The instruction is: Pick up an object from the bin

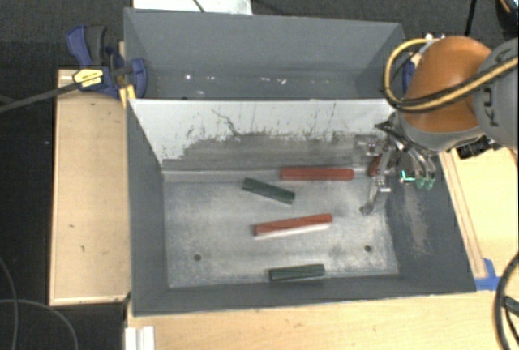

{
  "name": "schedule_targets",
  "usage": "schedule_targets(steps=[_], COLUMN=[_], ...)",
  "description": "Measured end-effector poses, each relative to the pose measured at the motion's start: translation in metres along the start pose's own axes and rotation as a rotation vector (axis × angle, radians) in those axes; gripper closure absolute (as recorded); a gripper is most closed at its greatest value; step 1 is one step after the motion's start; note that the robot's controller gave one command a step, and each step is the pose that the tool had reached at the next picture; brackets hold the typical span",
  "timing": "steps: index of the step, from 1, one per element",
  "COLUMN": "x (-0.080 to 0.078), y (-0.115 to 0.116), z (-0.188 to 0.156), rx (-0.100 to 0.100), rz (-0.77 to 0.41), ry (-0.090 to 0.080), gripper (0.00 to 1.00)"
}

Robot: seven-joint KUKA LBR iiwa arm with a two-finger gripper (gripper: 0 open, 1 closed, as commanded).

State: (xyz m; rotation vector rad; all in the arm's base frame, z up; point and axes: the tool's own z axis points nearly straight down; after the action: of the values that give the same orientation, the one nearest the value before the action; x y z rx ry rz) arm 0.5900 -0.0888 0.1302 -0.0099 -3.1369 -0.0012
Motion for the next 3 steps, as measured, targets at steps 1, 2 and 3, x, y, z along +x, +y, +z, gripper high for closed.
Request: schedule_targets(steps=[1,2,3], x=[0.0193,0.0172,0.0173], y=[0.0577,0.054,0.054], z=[0.063,0.0596,0.0597], rx=[-0.003,0.001,0.001], rz=[-0.079,-0.078,-0.08], ry=[-0.001,-0.008,-0.008], gripper=[0.0,1.0,0.0])
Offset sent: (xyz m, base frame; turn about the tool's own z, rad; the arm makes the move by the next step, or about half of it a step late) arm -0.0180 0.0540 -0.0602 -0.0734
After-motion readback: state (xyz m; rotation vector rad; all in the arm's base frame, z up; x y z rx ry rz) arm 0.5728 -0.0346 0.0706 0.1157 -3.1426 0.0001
